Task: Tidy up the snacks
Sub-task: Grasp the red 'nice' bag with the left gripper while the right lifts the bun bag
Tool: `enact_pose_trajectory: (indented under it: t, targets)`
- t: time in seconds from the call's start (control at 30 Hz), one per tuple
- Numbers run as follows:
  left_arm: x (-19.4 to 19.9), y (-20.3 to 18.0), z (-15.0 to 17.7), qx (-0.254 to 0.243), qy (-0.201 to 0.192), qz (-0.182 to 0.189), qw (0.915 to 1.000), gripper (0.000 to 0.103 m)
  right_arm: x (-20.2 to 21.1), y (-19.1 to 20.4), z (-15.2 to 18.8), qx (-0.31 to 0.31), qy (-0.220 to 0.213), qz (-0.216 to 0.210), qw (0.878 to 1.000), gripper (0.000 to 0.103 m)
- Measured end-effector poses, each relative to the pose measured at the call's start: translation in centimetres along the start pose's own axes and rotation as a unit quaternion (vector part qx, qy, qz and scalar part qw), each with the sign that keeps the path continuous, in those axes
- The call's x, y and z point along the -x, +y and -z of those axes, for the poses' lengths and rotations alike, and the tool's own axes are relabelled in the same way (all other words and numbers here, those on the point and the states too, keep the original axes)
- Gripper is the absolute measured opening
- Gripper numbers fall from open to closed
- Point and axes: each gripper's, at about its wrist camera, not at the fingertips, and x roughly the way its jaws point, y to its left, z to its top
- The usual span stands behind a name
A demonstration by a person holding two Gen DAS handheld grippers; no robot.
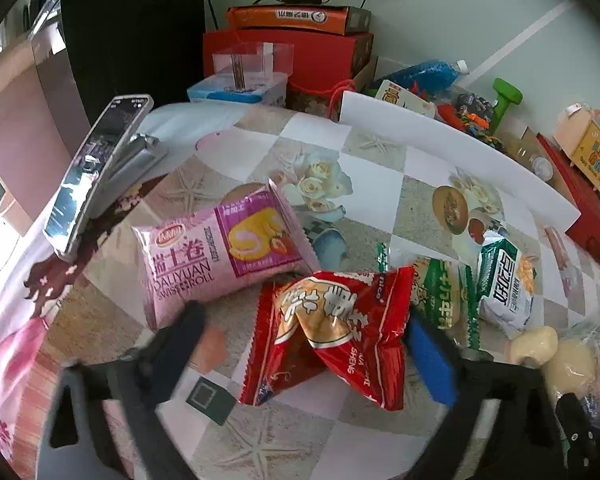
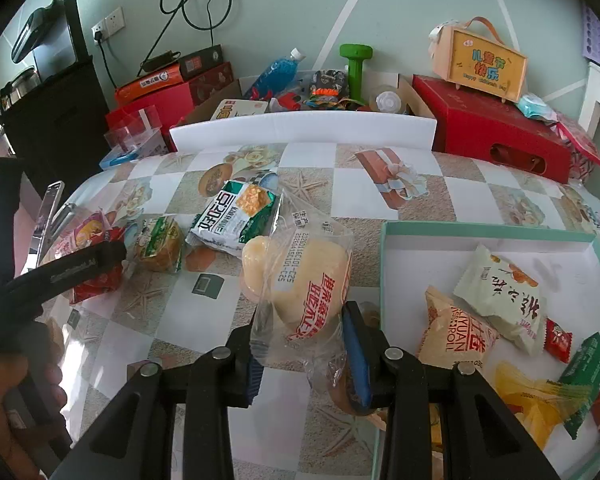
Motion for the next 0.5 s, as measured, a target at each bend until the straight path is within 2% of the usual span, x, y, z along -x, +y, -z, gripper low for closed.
enact_pose_trajectory:
  t: [0.03,0.1,0.5]
  targets:
    - [0.0,0.0,0.0,-0.001,0.001,-0.001,1.0000,0.068,0.0,0.0,0.0,0.000,0.000,0.000,1.000,0.038]
    - [-0.3,-0.2,0.2,-0.008,0.009,-0.004,0.9999,0.056,0.0,0.0,0.0,0.000,0.000,0.000,1.000,0.038]
    - [2.9,-1.0,-0.2,-0.017,-0.015,0.019,0.9996,0.052,0.6,-0.3,-0.2,-0.011,-0.011,-0.010,1.000,0.038]
